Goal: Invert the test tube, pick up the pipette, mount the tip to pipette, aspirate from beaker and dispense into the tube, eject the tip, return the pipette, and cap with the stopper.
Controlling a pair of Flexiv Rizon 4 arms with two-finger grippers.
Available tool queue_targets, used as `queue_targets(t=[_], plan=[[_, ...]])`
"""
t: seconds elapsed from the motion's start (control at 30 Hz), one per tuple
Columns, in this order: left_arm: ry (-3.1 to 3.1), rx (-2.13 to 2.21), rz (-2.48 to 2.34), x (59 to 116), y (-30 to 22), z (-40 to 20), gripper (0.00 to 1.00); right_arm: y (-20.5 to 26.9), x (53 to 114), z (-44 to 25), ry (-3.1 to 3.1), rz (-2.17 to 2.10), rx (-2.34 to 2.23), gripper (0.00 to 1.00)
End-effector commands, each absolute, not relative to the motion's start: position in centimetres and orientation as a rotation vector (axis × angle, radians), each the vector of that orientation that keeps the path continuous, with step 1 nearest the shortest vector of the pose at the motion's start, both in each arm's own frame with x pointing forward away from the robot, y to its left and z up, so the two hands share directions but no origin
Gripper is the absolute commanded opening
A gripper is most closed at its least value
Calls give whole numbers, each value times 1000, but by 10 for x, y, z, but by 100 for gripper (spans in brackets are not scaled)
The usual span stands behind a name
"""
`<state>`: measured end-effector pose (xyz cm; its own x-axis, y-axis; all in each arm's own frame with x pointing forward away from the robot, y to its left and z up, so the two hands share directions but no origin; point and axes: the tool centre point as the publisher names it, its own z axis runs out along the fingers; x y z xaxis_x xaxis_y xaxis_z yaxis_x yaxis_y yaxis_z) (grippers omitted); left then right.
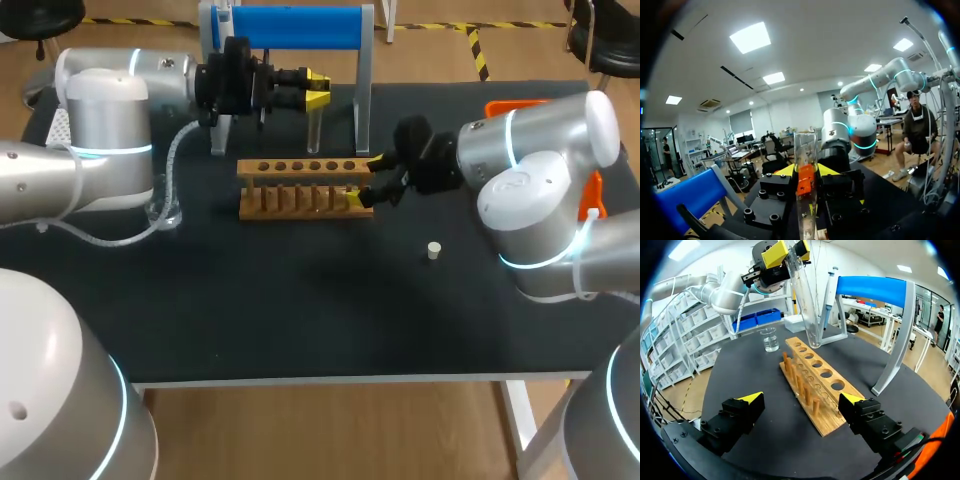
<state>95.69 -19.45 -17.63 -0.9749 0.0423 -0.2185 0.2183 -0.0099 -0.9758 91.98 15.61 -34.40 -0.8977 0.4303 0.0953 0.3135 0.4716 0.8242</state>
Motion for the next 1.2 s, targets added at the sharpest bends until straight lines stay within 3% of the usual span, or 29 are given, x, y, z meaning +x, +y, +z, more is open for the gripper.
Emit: queue_targets(t=[0.03,1.2], plan=[[2122,279,-2126,957,-194,-175,0,156,919,-344,2586,1406,657,100],[2120,21,-2227,968,-196,-187,0,156,919,-344,2586,1406,657,100]])
